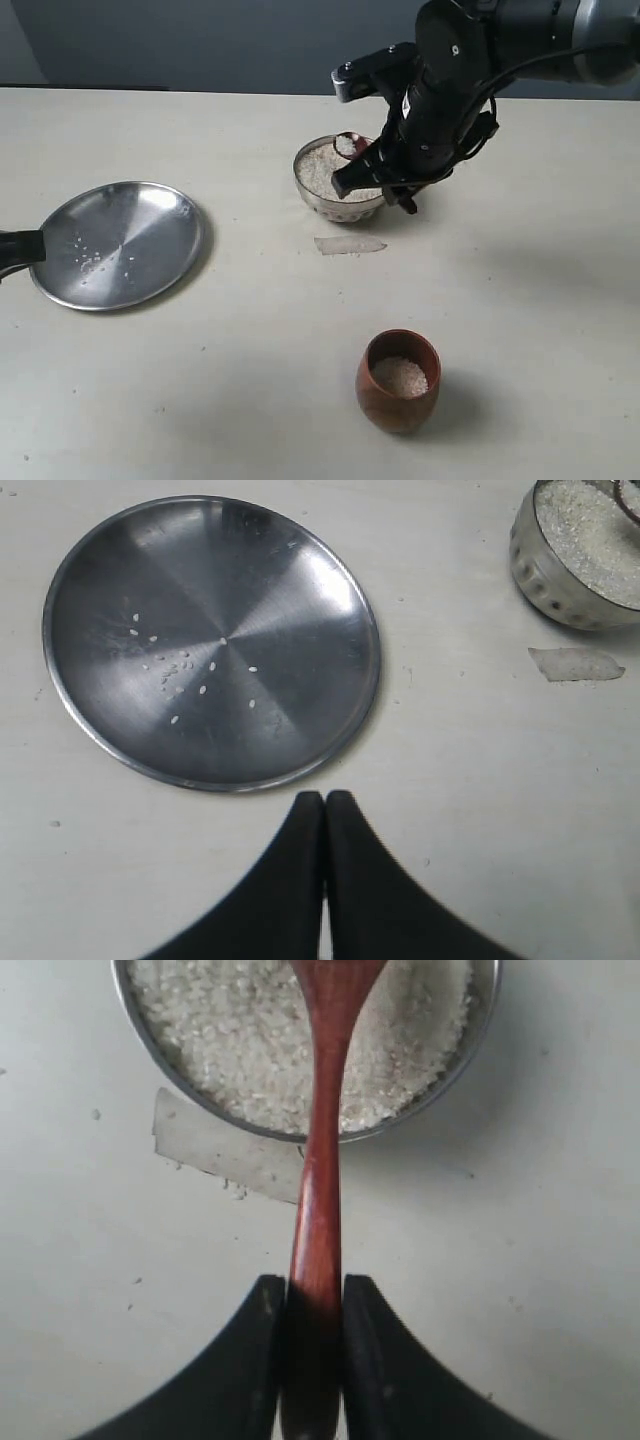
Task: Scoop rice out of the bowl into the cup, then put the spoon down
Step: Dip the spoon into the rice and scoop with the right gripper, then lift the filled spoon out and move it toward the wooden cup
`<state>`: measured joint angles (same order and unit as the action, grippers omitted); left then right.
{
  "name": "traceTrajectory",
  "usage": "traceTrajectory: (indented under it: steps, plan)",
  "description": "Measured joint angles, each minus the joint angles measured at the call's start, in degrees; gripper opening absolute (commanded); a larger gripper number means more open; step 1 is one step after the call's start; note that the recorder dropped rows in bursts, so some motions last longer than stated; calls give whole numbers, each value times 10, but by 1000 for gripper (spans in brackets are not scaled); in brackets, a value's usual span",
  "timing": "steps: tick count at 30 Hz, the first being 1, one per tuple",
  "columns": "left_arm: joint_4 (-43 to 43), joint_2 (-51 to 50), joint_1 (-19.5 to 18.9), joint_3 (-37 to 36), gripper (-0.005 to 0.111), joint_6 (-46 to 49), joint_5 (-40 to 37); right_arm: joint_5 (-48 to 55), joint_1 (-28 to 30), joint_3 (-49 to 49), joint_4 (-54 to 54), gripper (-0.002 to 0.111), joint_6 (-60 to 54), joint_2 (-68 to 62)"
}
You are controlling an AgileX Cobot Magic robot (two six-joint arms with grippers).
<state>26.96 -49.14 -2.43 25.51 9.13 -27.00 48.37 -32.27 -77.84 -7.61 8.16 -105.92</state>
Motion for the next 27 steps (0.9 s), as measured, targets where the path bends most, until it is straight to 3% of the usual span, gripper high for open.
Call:
traceTrajectory:
  steps: [9, 27]
  plan:
    - [0, 0, 0, 0, 0, 0, 0, -23, 0, 15, 8, -1, -2, 33]
    - [0, 0, 0, 0, 0, 0, 0, -91, 0, 214, 14, -1, -4, 215]
